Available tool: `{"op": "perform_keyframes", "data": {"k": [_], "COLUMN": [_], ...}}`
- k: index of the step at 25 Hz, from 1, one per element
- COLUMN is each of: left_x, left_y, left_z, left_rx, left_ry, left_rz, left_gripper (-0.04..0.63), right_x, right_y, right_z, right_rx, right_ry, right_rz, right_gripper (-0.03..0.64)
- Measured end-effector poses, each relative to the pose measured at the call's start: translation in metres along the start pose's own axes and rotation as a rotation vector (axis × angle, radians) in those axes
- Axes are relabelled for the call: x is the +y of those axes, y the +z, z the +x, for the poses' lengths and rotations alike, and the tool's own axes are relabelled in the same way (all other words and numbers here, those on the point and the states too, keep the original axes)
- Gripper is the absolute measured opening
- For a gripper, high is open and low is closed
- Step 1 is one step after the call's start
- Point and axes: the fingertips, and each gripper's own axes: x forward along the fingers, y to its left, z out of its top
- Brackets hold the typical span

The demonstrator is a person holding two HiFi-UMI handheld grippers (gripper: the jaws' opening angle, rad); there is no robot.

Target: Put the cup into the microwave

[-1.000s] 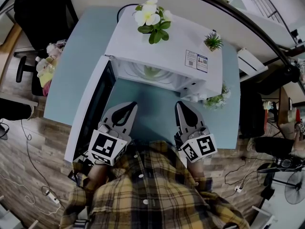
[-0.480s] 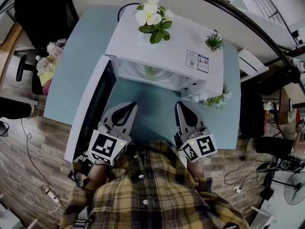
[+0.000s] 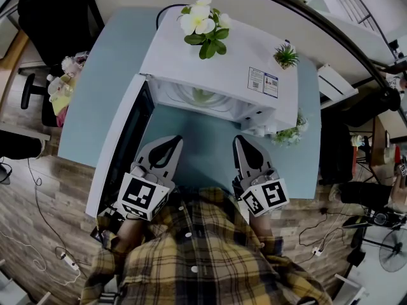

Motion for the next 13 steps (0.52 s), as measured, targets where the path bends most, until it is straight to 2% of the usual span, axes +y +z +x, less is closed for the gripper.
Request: {"op": "perform_keyframes", "data": {"k": [13], "left_x": [0.0013], "left_y": [0.0015], "left_z": [0.0007], "left_rx": [-0.001], "left_ry": [-0.002], "left_rz": [-0.001], "left_gripper": [-0.009], "right_x": [-0.0020], "right_y": [-0.0010], "right_z": [-0.0007], "right_rx": [0.005], "right_ry": [-0.014], "right_rz": [0.008], "right_gripper": [0.003]}}
